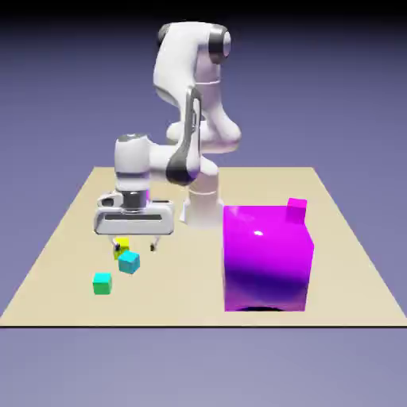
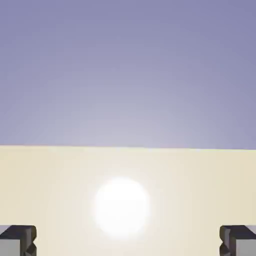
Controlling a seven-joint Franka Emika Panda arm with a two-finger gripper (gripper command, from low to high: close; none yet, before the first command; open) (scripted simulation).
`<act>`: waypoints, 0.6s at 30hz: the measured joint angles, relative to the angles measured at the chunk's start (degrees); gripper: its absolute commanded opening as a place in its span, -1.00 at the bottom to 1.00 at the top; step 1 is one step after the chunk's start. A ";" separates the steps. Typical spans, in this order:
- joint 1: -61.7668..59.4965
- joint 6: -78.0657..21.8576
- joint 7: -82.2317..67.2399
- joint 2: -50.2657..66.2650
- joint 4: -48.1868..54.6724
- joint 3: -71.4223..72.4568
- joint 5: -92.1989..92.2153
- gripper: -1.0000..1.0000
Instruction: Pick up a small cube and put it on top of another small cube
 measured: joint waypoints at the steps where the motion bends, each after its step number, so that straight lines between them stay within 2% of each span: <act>1: 0.08 -0.89 -1.96 2.08 0.97 -1.30 0.90 0.00; 7: 0.12 -6.23 -13.71 14.53 6.80 -9.11 6.32 0.00; 9: 0.12 -6.35 -13.98 14.82 6.93 -9.29 6.44 0.00; 13: -6.41 -0.52 -19.53 23.11 9.33 -1.14 14.10 0.00; 14: -7.80 0.72 -20.71 24.88 9.84 0.59 15.73 -1.00; 18: -4.54 -2.24 -17.95 20.73 8.64 -3.48 11.91 -1.00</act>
